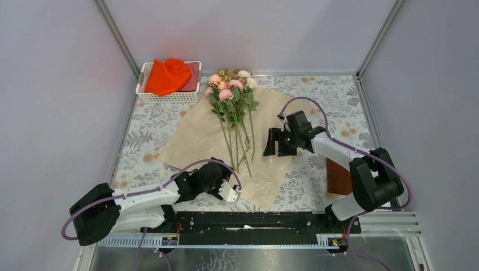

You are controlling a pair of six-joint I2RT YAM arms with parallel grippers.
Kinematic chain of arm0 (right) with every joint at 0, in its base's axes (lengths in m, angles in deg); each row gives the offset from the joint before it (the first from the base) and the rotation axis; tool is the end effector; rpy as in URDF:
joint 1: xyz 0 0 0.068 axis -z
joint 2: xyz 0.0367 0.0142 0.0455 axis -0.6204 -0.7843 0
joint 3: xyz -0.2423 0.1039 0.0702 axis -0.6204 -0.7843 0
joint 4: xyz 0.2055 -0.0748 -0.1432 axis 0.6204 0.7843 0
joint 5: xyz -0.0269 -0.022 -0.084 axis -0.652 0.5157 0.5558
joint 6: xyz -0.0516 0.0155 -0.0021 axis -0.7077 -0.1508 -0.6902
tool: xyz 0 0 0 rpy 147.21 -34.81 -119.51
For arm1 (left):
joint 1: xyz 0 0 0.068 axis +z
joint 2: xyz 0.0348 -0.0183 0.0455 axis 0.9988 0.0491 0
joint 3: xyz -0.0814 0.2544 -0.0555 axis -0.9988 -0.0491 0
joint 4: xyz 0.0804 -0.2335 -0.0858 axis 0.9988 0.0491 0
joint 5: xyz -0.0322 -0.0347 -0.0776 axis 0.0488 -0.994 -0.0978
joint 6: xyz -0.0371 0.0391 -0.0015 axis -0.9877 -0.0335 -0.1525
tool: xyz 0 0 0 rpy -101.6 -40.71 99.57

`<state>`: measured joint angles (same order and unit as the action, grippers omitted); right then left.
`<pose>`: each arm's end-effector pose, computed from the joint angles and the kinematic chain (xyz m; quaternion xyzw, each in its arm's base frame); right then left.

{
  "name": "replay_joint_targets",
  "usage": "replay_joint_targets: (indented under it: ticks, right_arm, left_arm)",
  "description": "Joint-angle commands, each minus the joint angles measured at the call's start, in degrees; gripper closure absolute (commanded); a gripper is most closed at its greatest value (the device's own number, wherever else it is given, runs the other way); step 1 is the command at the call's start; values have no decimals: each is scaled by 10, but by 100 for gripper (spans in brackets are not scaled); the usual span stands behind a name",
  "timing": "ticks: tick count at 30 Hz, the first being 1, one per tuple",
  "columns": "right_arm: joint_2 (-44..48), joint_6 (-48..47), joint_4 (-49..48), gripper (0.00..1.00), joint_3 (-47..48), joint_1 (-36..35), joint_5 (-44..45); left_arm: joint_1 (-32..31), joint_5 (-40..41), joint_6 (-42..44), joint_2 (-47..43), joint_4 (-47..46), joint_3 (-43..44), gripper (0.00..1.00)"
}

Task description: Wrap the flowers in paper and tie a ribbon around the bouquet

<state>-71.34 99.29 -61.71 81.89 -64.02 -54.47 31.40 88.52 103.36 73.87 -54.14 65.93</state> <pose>0.2669 0.1422 0.1903 -0.0923 0.9262 0.2845 0.2295 0.1101 -0.1538 0.1453 0.8142 0.4623 0.0957 0.3380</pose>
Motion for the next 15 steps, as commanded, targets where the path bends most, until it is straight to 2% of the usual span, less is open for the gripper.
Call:
replay_joint_targets:
  ticks: [1,5,9,10,15]
  right_arm:
    - [21,-3,-16,21,-1,-7,-22]
    - [24,-29,-6,21,3,-9,-33]
    - [34,-67,7,21,18,-9,-52]
    - [38,-78,10,21,24,-9,-61]
    - [59,-158,39,19,62,-7,-65]
  left_arm:
    - [1,-6,-62,-6,18,5,15]
    - [1,-50,-121,-18,57,37,46]
    - [9,-64,-153,-14,42,31,93]
    - [14,-63,-163,-13,36,30,100]
    - [81,-120,-226,-17,55,63,100]
